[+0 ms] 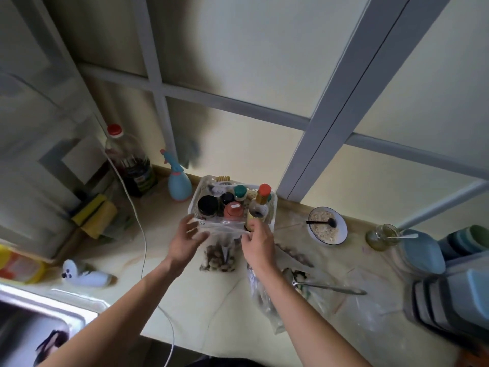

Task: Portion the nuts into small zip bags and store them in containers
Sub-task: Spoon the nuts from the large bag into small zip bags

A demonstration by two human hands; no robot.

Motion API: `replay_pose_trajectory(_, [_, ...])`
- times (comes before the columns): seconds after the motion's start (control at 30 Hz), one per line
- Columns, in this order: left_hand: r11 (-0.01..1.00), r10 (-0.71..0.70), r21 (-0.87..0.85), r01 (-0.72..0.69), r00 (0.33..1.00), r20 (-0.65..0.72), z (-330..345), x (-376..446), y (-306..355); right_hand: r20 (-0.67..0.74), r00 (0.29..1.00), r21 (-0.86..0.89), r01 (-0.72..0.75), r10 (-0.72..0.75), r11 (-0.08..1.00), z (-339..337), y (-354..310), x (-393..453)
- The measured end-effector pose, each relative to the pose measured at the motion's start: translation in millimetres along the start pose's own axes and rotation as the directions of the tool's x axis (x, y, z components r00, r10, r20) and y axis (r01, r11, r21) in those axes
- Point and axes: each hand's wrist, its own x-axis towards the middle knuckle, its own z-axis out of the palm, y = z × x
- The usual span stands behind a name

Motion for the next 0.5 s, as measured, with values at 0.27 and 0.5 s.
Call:
replay_pose_trajectory(0.27, [0.959, -0.034, 0.24, 0.149, 0.904, -0.425, 29.9, -23.7, -31.8, -0.112, 0.993, 0.01, -0.023, 0.024, 1.0, -29.7, 56.3, -15.8])
replay_pose_trajectory(0.5, [0.817, 0.434, 0.485, -0.312, 0.887, -0.159, 130.0, -73.9, 7.0, -0.328, 0.939, 0.072, -0.087, 0.106, 0.994, -84.9, 120.8, -28.4])
